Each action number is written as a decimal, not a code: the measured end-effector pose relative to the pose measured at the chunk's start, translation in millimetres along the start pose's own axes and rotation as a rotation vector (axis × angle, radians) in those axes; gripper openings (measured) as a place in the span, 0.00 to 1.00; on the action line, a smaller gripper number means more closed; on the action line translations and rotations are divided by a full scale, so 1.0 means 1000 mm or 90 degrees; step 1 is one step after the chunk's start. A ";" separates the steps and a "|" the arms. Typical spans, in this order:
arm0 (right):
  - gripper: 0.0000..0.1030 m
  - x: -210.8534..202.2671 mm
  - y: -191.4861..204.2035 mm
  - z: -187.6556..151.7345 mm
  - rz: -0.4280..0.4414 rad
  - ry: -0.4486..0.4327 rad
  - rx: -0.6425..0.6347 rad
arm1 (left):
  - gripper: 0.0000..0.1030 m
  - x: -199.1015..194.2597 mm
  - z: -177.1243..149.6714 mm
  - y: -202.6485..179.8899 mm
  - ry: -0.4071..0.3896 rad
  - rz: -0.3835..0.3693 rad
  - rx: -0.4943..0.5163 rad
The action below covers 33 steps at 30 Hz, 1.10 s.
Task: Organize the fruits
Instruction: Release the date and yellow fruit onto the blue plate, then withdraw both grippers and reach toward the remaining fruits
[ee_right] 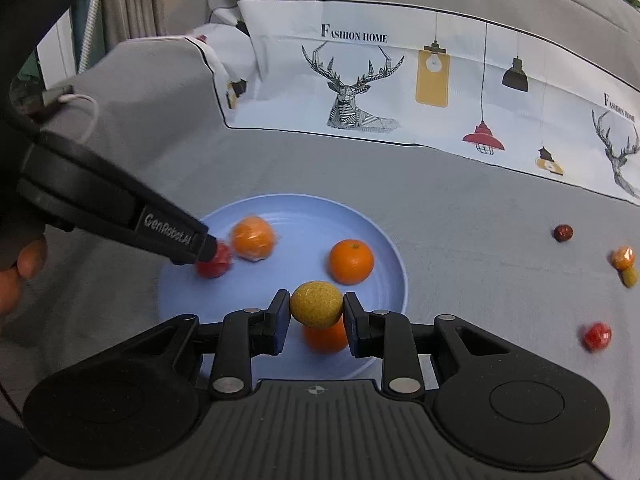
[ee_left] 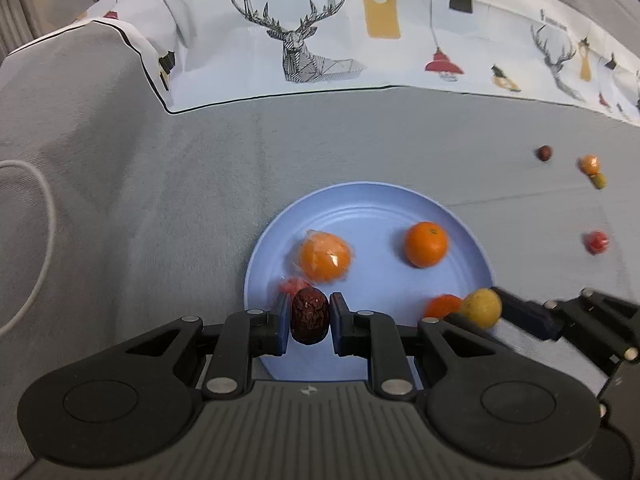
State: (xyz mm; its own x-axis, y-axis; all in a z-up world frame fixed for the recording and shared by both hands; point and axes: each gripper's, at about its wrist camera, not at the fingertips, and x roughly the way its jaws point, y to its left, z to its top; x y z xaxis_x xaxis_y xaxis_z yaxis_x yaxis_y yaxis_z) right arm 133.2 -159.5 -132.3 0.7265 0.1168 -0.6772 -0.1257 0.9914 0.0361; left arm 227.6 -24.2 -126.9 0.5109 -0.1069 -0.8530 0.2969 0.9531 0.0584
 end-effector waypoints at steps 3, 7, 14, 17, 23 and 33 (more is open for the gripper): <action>0.32 0.017 -0.004 0.006 0.011 0.022 -0.017 | 0.54 0.006 0.003 -0.002 -0.011 0.001 0.014; 0.73 0.010 -0.007 0.012 0.006 0.033 -0.036 | 0.99 -0.019 0.002 0.000 -0.058 0.000 0.001; 0.91 -0.100 -0.016 -0.020 0.043 0.026 -0.022 | 0.99 -0.089 -0.038 -0.007 -0.033 0.007 -0.010; 0.95 -0.149 -0.015 -0.044 0.033 0.019 -0.002 | 0.99 -0.119 -0.061 -0.015 -0.011 0.004 -0.018; 0.97 -0.211 -0.018 -0.061 -0.022 -0.065 0.014 | 0.99 -0.168 -0.096 -0.039 -0.010 -0.009 -0.017; 0.98 -0.261 -0.020 -0.080 -0.045 -0.132 0.022 | 0.99 -0.224 -0.121 -0.030 -0.060 0.009 -0.082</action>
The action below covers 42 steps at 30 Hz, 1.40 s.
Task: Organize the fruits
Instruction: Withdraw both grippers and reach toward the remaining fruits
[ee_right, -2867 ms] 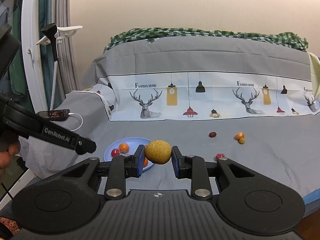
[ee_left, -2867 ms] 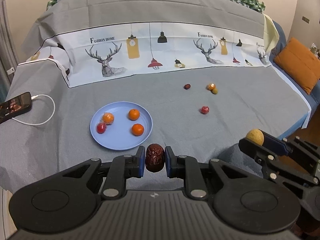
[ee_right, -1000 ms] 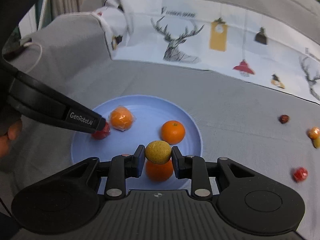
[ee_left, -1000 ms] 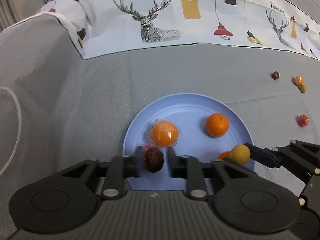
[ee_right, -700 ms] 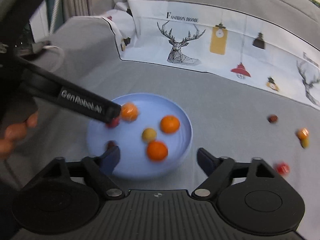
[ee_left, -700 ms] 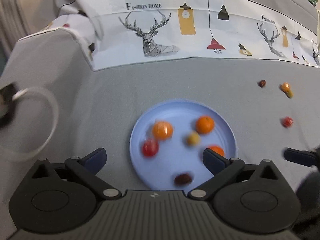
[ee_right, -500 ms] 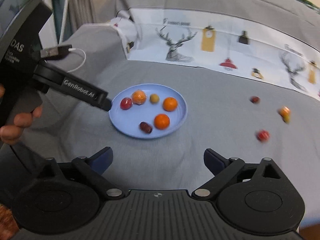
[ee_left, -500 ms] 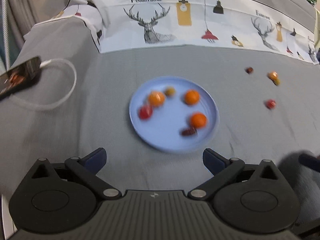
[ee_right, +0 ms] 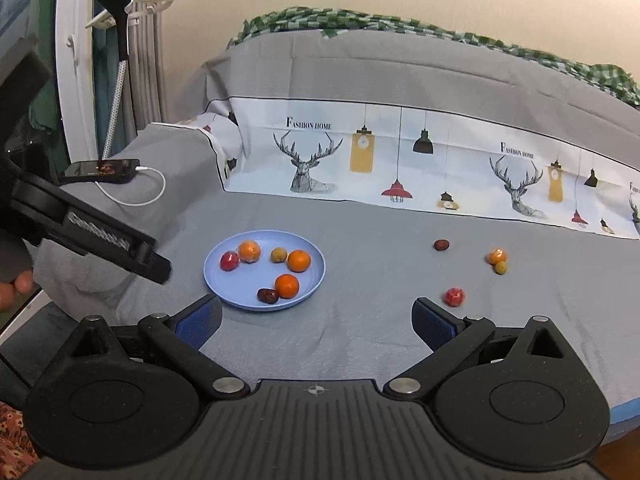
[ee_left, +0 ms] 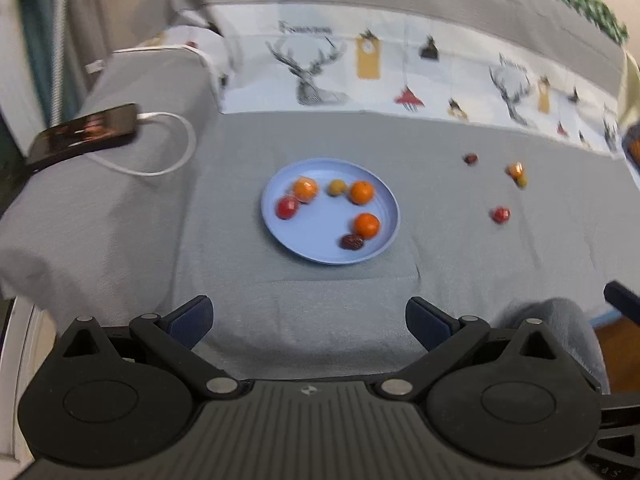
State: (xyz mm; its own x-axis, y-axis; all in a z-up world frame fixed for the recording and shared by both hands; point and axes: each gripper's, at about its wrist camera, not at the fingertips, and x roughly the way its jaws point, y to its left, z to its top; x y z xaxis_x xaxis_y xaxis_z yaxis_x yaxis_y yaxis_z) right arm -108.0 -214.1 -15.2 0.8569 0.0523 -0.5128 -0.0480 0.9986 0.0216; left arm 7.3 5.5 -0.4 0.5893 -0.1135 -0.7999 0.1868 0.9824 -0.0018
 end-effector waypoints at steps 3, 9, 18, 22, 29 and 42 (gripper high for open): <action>0.98 -0.005 0.006 -0.003 0.008 -0.010 -0.004 | 0.99 -0.015 -0.008 0.014 -0.014 0.022 -0.016; 0.98 -0.004 0.018 -0.004 0.032 -0.006 -0.013 | 0.99 -0.028 -0.013 0.034 -0.020 0.042 -0.054; 0.98 -0.001 0.013 -0.003 0.007 -0.003 -0.001 | 0.99 -0.022 -0.006 0.006 -0.035 0.029 0.032; 0.98 -0.004 0.011 -0.003 -0.004 -0.016 0.004 | 0.99 -0.020 0.002 -0.006 -0.035 0.013 0.043; 0.98 -0.010 -0.007 -0.007 -0.019 -0.027 0.051 | 0.99 -0.019 0.004 -0.029 -0.035 0.005 0.070; 0.99 -0.012 -0.019 -0.013 -0.026 -0.032 0.079 | 0.99 -0.020 0.003 -0.041 -0.032 0.003 0.080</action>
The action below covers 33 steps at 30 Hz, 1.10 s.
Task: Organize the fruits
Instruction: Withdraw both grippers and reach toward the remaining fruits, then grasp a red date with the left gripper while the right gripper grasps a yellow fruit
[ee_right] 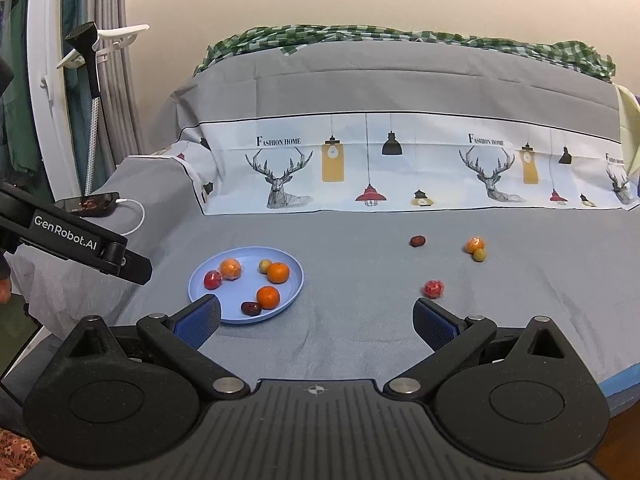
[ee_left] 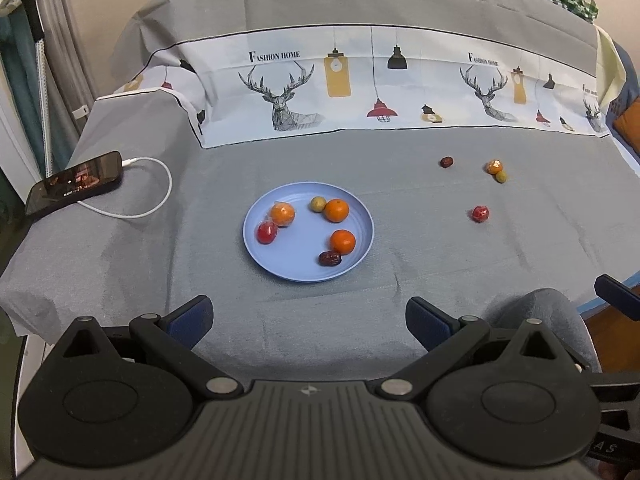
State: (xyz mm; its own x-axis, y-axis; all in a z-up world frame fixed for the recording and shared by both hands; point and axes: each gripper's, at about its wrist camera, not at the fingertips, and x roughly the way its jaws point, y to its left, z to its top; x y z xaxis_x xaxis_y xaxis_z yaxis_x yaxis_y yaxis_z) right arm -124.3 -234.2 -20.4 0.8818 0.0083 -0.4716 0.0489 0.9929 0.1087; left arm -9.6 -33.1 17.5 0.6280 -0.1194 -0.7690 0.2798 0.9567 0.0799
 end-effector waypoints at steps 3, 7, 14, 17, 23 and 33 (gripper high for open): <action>0.99 -0.001 0.003 -0.001 -0.001 -0.003 0.004 | 0.99 -0.001 0.000 0.001 0.000 0.003 0.002; 0.99 -0.003 0.002 0.000 0.003 -0.012 0.007 | 0.99 -0.004 0.004 -0.002 -0.002 0.008 0.006; 0.99 -0.009 -0.006 0.004 0.002 -0.041 0.024 | 0.99 -0.003 0.011 -0.012 -0.004 0.003 0.012; 0.99 -0.009 -0.012 0.003 0.005 -0.042 0.041 | 0.99 0.001 0.012 -0.019 0.005 0.007 0.022; 0.99 -0.002 -0.033 0.003 -0.001 -0.039 0.088 | 0.99 0.017 0.023 -0.033 0.023 0.000 0.030; 0.99 0.028 -0.130 0.033 -0.129 -0.056 0.104 | 0.99 0.070 0.091 -0.094 -0.037 -0.016 0.091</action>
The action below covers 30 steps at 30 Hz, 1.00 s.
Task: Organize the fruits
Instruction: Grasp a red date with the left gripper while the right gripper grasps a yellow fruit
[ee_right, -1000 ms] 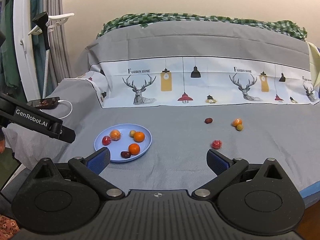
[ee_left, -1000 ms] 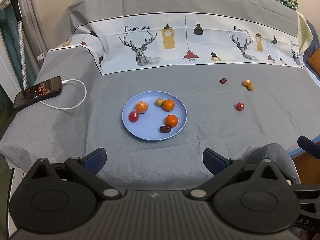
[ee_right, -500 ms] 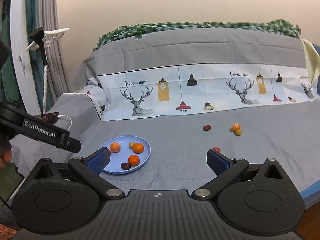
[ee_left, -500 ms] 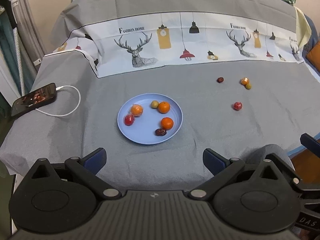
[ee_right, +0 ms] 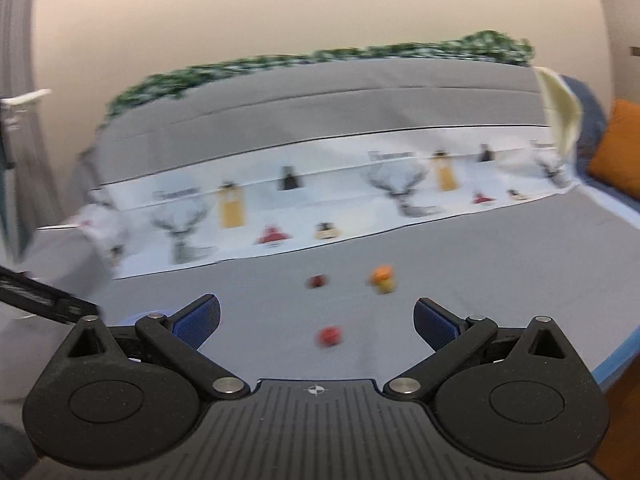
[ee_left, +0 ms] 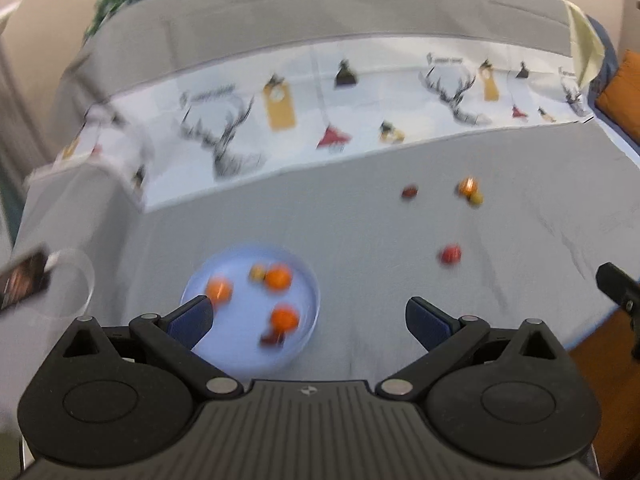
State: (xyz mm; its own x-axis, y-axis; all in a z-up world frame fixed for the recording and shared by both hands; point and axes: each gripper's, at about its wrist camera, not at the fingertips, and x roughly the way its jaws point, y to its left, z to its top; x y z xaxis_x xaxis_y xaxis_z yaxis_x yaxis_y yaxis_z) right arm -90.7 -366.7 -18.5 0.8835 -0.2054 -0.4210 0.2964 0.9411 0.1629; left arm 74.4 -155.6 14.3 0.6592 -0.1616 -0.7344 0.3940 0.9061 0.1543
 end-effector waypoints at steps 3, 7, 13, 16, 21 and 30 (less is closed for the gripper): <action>0.99 0.035 -0.030 0.010 -0.043 0.014 0.014 | 1.00 0.037 0.033 -0.024 0.007 -0.038 0.020; 0.99 0.100 -0.061 0.012 -0.075 0.039 0.033 | 1.00 0.096 0.066 -0.056 0.006 -0.078 0.030; 0.99 0.222 -0.078 0.002 -0.099 0.114 0.027 | 1.00 0.215 0.103 -0.107 0.040 -0.134 0.085; 0.99 0.282 -0.081 -0.006 -0.117 0.153 0.013 | 1.00 0.272 0.114 -0.127 0.046 -0.126 0.124; 0.99 0.360 -0.094 -0.020 -0.135 0.195 0.018 | 0.99 0.348 0.124 -0.137 0.100 -0.143 0.116; 0.26 0.386 -0.071 -0.035 -0.092 0.135 -0.085 | 0.22 0.380 0.127 -0.144 0.098 -0.177 0.143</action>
State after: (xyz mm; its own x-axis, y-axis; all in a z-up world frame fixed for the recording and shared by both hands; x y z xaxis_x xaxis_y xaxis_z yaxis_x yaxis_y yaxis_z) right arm 216.7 -503.4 -224.2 0.7364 -0.2919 -0.6103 0.3507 0.9362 -0.0245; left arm 349.4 -396.6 -203.1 0.4105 -0.3133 -0.8564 0.6858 0.7250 0.0635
